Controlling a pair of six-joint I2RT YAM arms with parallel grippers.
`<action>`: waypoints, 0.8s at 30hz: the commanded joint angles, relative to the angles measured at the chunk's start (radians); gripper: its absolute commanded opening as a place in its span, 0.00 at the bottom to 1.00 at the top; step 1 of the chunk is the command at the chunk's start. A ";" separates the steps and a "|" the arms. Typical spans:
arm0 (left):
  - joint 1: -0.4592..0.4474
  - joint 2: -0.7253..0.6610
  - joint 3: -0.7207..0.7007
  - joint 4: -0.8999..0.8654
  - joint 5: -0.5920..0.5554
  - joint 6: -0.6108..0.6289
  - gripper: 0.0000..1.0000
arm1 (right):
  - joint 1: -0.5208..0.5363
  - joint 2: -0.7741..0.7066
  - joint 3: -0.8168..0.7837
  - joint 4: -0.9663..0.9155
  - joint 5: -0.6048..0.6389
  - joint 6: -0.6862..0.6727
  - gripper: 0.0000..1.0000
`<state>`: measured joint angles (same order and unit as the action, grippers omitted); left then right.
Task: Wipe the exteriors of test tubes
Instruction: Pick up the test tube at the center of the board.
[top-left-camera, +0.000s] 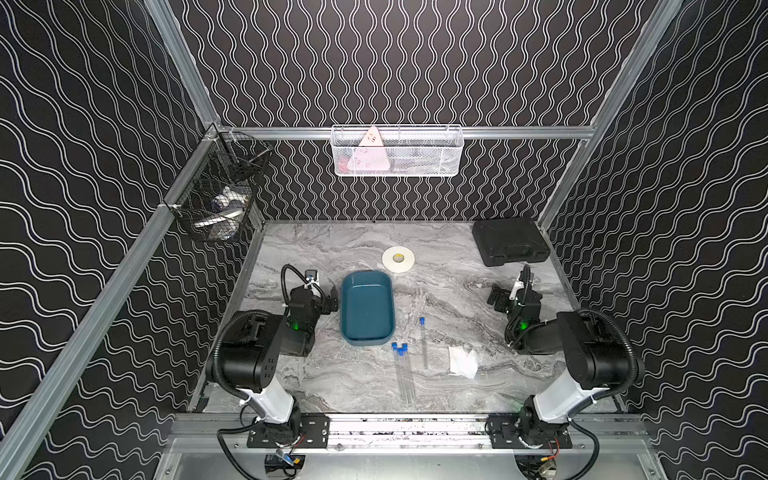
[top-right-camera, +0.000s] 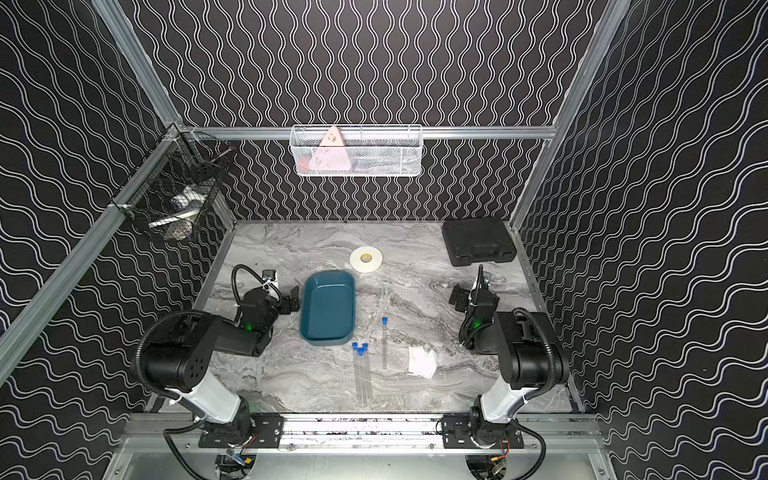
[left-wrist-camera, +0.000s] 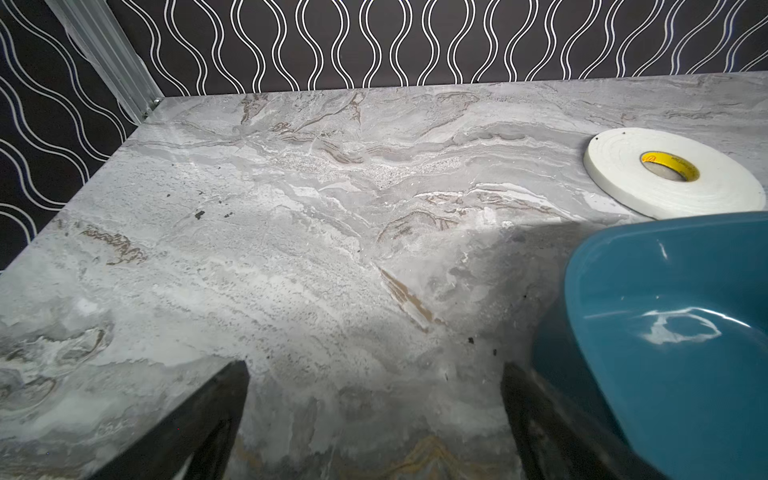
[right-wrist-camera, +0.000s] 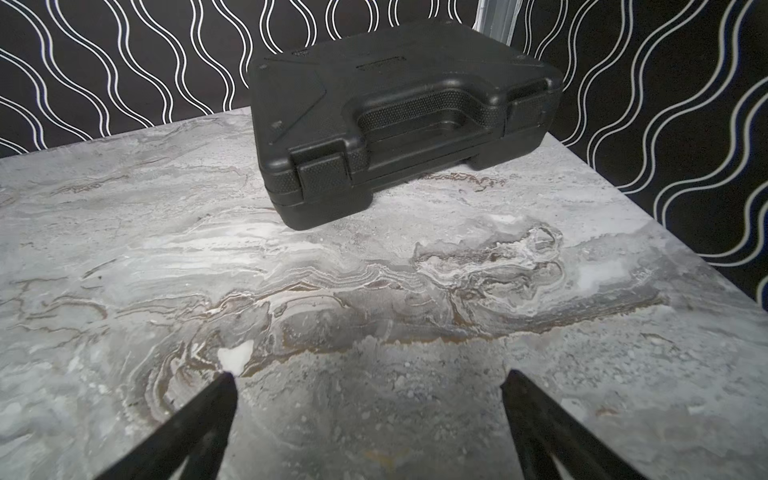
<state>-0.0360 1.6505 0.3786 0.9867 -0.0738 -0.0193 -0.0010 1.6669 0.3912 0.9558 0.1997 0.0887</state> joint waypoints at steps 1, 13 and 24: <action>-0.001 0.000 -0.003 0.026 0.003 0.024 0.99 | 0.001 0.002 0.003 0.040 0.003 -0.006 0.99; -0.001 0.003 0.003 0.015 0.003 0.023 0.99 | -0.011 0.001 0.014 0.017 -0.029 0.004 0.99; 0.001 0.003 0.004 0.015 0.011 0.020 0.99 | -0.017 0.002 0.018 0.010 -0.038 0.005 0.99</action>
<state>-0.0360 1.6505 0.3782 0.9863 -0.0731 -0.0055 -0.0181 1.6672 0.4046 0.9440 0.1696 0.0933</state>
